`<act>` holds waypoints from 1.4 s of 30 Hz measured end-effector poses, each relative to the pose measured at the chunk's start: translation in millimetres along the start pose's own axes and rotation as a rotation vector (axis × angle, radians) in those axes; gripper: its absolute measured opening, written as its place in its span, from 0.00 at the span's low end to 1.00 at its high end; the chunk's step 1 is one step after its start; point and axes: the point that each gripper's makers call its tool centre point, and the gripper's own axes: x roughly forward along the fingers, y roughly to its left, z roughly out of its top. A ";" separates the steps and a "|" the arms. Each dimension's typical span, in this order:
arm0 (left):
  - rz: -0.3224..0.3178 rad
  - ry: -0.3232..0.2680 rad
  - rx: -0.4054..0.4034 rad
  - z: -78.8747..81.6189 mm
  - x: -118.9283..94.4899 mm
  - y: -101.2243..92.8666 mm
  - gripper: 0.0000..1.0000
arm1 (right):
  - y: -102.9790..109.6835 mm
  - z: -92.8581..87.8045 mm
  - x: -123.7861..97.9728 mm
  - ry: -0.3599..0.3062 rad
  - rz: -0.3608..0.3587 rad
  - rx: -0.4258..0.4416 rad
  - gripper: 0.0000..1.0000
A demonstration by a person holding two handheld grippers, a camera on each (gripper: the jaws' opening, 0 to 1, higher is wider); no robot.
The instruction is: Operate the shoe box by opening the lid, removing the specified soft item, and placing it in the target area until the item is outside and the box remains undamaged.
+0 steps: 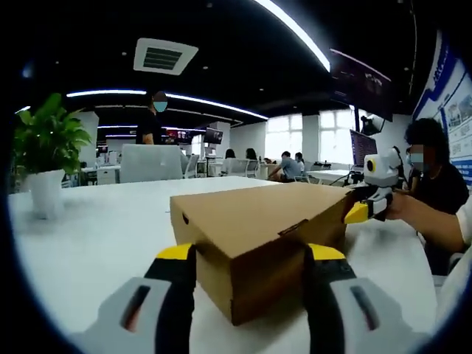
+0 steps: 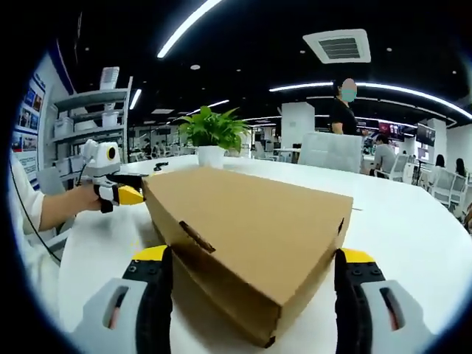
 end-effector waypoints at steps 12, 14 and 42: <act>-0.021 -0.014 -0.074 3.4 -2.5 -4.3 0.59 | 2.5 9.5 -6.6 -0.055 0.061 0.124 0.92; -0.019 -0.019 -0.082 3.8 -2.5 -4.9 0.59 | 0.2 13.5 -9.2 -0.087 0.069 0.181 0.91; 0.023 -0.049 -0.090 1.1 -23.8 -21.9 0.56 | 12.1 10.9 -23.1 -0.112 0.107 0.146 0.87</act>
